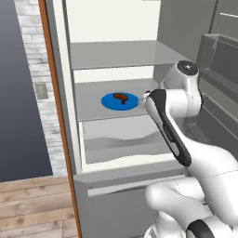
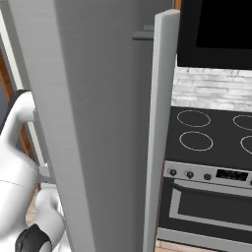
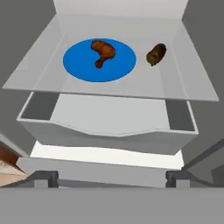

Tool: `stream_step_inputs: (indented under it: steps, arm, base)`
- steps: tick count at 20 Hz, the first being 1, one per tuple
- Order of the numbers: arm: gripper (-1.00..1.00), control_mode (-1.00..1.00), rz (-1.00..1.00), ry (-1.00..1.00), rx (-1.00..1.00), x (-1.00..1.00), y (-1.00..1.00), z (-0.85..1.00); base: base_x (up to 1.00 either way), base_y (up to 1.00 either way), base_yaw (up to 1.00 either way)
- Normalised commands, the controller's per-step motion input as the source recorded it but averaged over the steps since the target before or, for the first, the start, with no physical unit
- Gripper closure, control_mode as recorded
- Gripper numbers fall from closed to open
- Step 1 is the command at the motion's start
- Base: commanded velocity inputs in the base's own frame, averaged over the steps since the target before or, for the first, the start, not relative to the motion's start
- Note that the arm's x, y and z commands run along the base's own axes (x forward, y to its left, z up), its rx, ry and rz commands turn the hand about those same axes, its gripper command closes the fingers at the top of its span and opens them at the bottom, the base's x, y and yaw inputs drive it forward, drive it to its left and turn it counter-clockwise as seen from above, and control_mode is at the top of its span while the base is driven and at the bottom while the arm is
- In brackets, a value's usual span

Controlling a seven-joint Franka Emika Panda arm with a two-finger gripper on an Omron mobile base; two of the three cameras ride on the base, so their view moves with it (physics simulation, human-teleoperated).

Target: Retrieve the chicken drumstick from the fridge and place it on the cutting board.

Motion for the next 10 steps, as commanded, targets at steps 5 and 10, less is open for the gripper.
stream_step_inputs:
  steps: [5, 10]
  arm:
    - [-1.0, -1.0, -0.01, -0.1, 0.0, 0.06, 0.33, 0.14]
    - [-1.0, -1.0, -0.05, 0.01, -0.01, 0.12, 0.34, 0.0]
  base:
    - [0.0, 0.0, 0.0]
    - [0.0, 0.0, 0.0]
